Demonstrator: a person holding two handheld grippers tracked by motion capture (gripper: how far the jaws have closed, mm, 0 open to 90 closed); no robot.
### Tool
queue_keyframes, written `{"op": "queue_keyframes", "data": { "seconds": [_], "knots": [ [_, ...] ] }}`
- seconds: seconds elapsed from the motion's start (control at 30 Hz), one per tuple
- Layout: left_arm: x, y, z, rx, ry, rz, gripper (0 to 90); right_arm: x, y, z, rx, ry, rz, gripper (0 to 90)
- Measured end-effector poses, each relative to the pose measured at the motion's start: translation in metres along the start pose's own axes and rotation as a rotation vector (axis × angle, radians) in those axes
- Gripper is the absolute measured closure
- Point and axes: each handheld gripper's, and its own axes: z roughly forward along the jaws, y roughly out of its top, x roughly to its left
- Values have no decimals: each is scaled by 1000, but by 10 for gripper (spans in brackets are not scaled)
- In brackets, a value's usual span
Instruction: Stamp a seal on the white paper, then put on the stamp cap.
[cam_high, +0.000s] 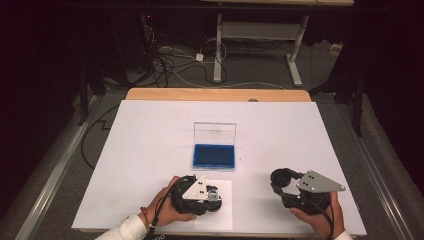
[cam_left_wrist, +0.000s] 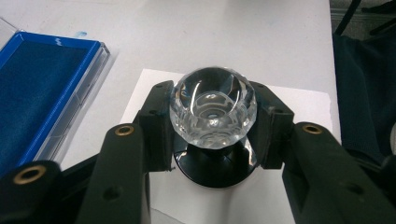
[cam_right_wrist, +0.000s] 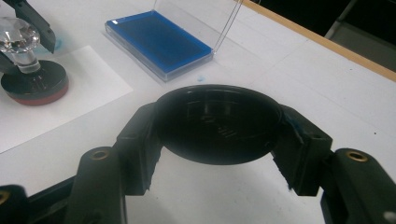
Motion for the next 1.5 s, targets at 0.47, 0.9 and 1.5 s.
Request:
{"op": "queue_keyframes", "data": {
  "seconds": [0.47,0.9,1.5],
  "knots": [
    [-1,-1,1,-8,7,-5,544,0,1,7,9,16,-4,386],
    [0,2,-4,13,8,-23,545,1,2,5,0,17,-13,386],
    [13,15,-56,-89,95,-63,545,11,4,6,-2,54,-38,386]
  ]
}}
